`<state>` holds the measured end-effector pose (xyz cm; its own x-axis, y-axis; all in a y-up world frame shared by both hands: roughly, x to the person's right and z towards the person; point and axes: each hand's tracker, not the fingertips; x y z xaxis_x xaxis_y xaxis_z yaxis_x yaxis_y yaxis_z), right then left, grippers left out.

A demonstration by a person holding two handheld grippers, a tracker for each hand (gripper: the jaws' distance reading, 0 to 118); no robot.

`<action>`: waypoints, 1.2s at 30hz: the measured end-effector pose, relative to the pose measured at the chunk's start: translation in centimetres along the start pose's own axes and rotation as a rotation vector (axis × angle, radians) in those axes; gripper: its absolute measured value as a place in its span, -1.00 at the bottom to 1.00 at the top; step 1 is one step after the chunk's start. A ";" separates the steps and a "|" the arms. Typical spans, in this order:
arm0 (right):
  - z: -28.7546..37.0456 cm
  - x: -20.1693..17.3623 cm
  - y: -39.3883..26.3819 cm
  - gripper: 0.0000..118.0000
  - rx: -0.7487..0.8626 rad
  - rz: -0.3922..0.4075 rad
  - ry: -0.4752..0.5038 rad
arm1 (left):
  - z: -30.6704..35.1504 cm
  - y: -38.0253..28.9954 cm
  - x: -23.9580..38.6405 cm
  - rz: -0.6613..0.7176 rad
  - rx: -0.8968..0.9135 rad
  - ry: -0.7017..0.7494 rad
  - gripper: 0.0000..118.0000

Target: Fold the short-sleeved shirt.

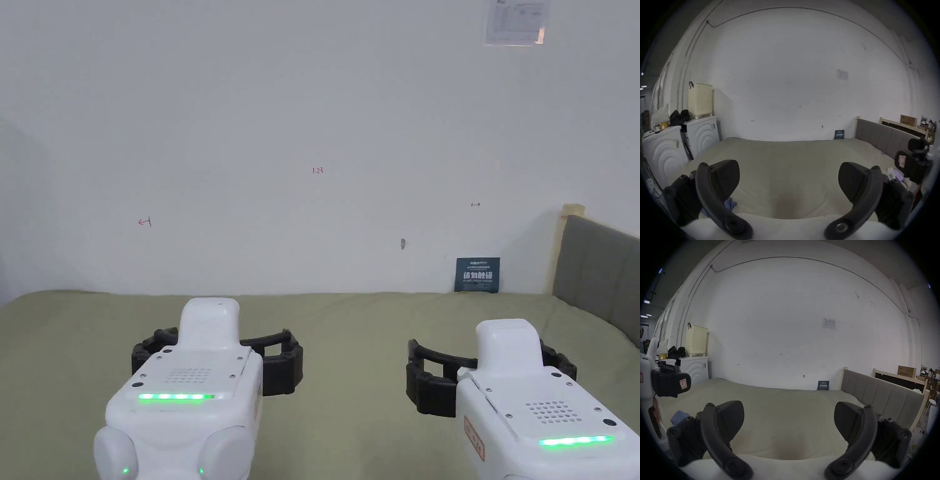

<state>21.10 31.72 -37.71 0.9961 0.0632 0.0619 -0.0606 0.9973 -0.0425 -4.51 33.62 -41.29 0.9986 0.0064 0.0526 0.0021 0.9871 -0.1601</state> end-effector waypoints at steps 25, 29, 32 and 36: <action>1.1 -0.5 1.0 0.91 0.019 0.008 0.042 | 2.8 -0.5 1.6 -0.114 0.077 0.057 1.00; 1.2 0.0 0.9 0.91 0.013 0.014 0.038 | 2.5 -0.3 0.5 -0.081 0.032 0.023 1.00; 1.4 0.3 0.9 0.91 0.017 0.011 0.037 | 2.2 -0.2 -0.3 -0.049 0.031 0.036 1.00; 1.6 0.4 0.7 0.91 0.019 0.006 0.036 | 1.8 -0.3 -1.0 -0.022 0.013 0.044 1.00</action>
<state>21.38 32.52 -36.12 0.9974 0.0677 0.0256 -0.0671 0.9975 -0.0240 -5.57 33.62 -39.54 0.9997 -0.0220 0.0124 0.0236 0.9889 -0.1470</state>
